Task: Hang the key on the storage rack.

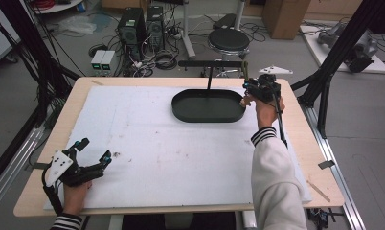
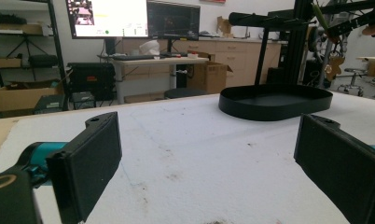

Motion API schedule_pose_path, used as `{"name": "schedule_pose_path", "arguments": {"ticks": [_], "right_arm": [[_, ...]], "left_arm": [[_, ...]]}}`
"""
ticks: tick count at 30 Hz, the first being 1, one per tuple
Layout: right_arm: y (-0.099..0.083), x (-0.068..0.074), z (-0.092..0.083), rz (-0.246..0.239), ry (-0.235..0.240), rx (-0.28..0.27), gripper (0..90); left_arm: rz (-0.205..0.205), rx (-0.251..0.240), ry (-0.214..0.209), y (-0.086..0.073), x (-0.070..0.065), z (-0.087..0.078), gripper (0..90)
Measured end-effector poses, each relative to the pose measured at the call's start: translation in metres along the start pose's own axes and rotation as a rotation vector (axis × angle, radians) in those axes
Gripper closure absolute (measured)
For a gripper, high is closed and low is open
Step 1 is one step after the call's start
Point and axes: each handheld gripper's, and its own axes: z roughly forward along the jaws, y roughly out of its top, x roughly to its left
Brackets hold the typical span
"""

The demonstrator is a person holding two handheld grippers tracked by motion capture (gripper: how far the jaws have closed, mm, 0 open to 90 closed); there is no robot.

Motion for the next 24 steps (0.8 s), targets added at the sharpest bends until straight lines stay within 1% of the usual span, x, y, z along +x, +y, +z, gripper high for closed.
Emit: {"name": "schedule_pose_path", "arguments": {"ticks": [5, 6, 22, 23, 24], "right_arm": [[-0.001, 0.0, 0.002, -0.001, -0.001, 0.002, 74.0], [-0.001, 0.001, 0.003, 0.006, -0.002, 0.004, 74.0], [-0.004, 0.004, 0.012, 0.001, -0.012, 0.019, 74.0], [-0.004, 0.004, 0.013, 0.011, -0.014, 0.022, 74.0], [-0.005, 0.004, 0.013, 0.008, -0.016, 0.021, 74.0]], "left_arm": [[-0.001, -0.001, 0.0, 0.0, 0.0, 0.0, 7.9], [-0.001, 0.0, -0.001, 0.0, 0.0, 0.0, 7.9], [0.0, 0.0, 0.0, 0.0, 0.0, 0.0, 7.9], [-0.001, 0.001, 0.0, 0.0, 0.0, 0.0, 7.9], [-0.001, 0.001, 0.0, 0.0, 0.0, 0.0, 7.9]]}}
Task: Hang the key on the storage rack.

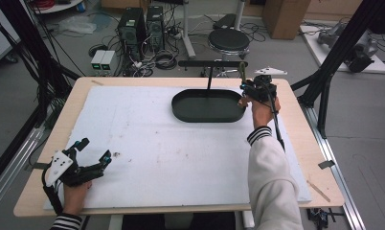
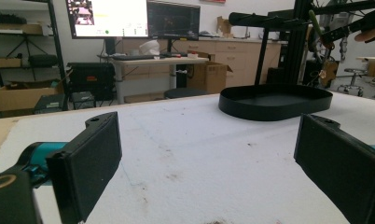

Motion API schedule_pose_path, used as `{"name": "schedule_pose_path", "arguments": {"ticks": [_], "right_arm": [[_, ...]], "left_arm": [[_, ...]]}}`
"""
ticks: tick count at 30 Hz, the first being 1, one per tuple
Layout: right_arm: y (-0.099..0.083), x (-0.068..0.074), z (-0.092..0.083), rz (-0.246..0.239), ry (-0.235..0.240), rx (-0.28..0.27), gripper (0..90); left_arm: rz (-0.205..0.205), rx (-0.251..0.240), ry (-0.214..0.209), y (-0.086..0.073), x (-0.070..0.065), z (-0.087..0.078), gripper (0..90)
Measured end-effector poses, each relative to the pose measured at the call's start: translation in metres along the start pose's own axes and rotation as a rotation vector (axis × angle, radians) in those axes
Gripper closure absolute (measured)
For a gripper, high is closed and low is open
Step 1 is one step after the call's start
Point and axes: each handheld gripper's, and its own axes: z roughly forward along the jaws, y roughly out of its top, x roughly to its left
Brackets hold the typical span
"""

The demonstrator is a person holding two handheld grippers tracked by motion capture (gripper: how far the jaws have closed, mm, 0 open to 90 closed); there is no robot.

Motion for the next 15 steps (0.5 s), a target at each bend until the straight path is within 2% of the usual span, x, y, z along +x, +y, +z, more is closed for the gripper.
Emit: {"name": "schedule_pose_path", "arguments": {"ticks": [15], "right_arm": [[0.003, 0.001, 0.011, 0.016, -0.006, 0.009, 74.0]], "left_arm": [[-0.001, 0.0, 0.001, 0.0, 0.0, 0.0, 7.9]]}}
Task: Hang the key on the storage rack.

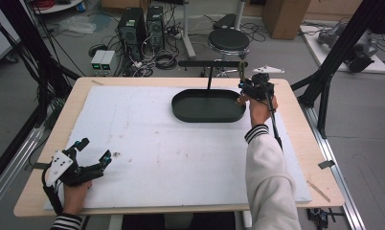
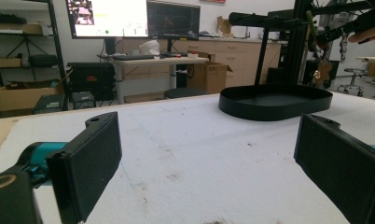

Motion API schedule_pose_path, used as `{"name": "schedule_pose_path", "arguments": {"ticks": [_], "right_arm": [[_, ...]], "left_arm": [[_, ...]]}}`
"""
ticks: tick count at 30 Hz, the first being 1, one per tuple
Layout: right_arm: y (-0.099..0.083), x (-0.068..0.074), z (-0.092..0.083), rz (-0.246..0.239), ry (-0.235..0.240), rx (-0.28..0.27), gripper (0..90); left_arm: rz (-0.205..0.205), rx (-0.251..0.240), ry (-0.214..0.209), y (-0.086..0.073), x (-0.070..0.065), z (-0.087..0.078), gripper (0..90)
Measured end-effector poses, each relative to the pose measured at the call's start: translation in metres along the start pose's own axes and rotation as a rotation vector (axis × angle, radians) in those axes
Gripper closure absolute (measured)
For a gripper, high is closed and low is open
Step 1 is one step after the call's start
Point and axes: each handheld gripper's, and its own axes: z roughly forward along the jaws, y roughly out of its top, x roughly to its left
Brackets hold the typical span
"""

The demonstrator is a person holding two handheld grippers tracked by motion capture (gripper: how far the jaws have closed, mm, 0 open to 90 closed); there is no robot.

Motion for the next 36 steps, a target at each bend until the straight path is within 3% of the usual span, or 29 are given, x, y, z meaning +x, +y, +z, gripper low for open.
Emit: {"name": "schedule_pose_path", "arguments": {"ticks": [18, 36], "right_arm": [[-0.007, -0.005, 0.016, 0.02, 0.0, 0.023, 74.0], [-0.009, -0.008, 0.02, 0.03, 0.018, 0.027, 73.0]], "left_arm": [[0.001, 0.0, 0.0, 0.0, 0.0, 0.0, 7.9], [0.0, 0.0, -0.001, 0.0, 0.0, 0.0, 7.9]]}}
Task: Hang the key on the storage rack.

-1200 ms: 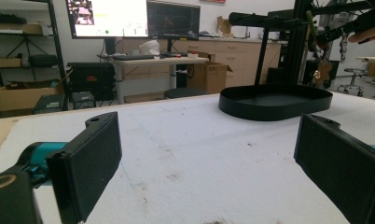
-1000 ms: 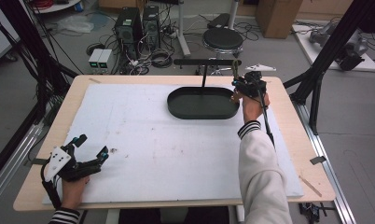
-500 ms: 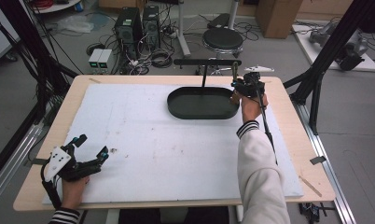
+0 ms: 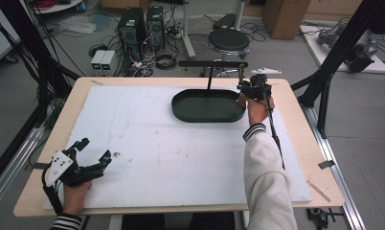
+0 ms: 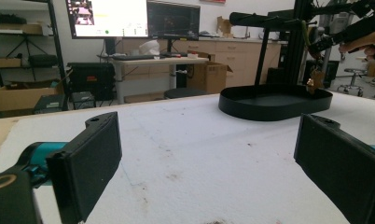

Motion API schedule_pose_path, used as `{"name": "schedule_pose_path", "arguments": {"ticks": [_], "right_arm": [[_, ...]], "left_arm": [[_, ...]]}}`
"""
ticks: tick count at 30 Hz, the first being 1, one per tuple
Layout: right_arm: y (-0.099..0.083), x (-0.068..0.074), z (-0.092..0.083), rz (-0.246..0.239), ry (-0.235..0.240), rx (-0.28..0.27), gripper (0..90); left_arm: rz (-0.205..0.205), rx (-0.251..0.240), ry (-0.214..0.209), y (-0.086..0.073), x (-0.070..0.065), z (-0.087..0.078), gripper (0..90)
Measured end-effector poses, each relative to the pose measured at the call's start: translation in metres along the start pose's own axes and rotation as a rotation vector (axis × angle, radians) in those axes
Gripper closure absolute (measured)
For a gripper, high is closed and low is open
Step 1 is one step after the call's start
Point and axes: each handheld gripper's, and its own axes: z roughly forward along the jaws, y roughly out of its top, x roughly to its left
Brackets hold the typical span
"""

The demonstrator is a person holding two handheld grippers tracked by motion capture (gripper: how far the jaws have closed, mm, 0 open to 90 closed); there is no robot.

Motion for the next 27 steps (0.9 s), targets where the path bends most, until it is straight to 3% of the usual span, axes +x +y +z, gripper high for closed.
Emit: {"name": "schedule_pose_path", "arguments": {"ticks": [2, 3, 5, 6, 8, 12, 18, 20, 24, 27], "right_arm": [[0.0, 0.0, 0.0, 0.0, 0.003, 0.001, 65.7], [0.0, 0.0, 0.001, -0.012, 0.009, -0.002, 50.6], [-0.003, 0.0, 0.006, 0.025, 0.031, -0.004, 4.7], [-0.004, 0.001, 0.006, 0.033, 0.016, 0.003, 0.5], [-0.005, 0.001, 0.003, 0.034, 0.014, -0.006, 0.2], [-0.007, 0.004, -0.019, 0.032, 0.098, -0.075, 0.2], [-0.012, 0.008, -0.049, -0.025, 0.171, -0.136, 0.2], [-0.022, 0.008, -0.07, -0.046, 0.231, -0.185, 0.3], [-0.035, 0.008, -0.087, -0.07, 0.268, -0.22, 0.2], [-0.057, 0.006, -0.104, -0.087, 0.312, -0.283, 0.2]], "left_arm": [[-0.001, -0.001, 0.0, 0.0, 0.0, 0.0, 7.9], [0.0, 0.0, 0.001, 0.0, 0.0, 0.0, 7.9], [0.001, 0.0, 0.001, 0.0, 0.0, 0.0, 7.9], [0.004, 0.002, 0.001, 0.0, 0.0, 0.0, 7.9], [0.002, -0.001, -0.001, 0.0, -0.001, 0.0, 7.9], [0.004, -0.002, -0.001, 0.0, -0.001, 0.0, 7.9], [0.008, -0.001, 0.0, 0.0, -0.001, 0.0, 7.9], [0.009, 0.0, 0.0, 0.0, -0.001, 0.0, 7.9], [0.01, 0.001, 0.0, 0.0, -0.001, 0.0, 7.9], [0.012, 0.003, 0.0, 0.0, -0.001, 0.0, 7.9]]}}
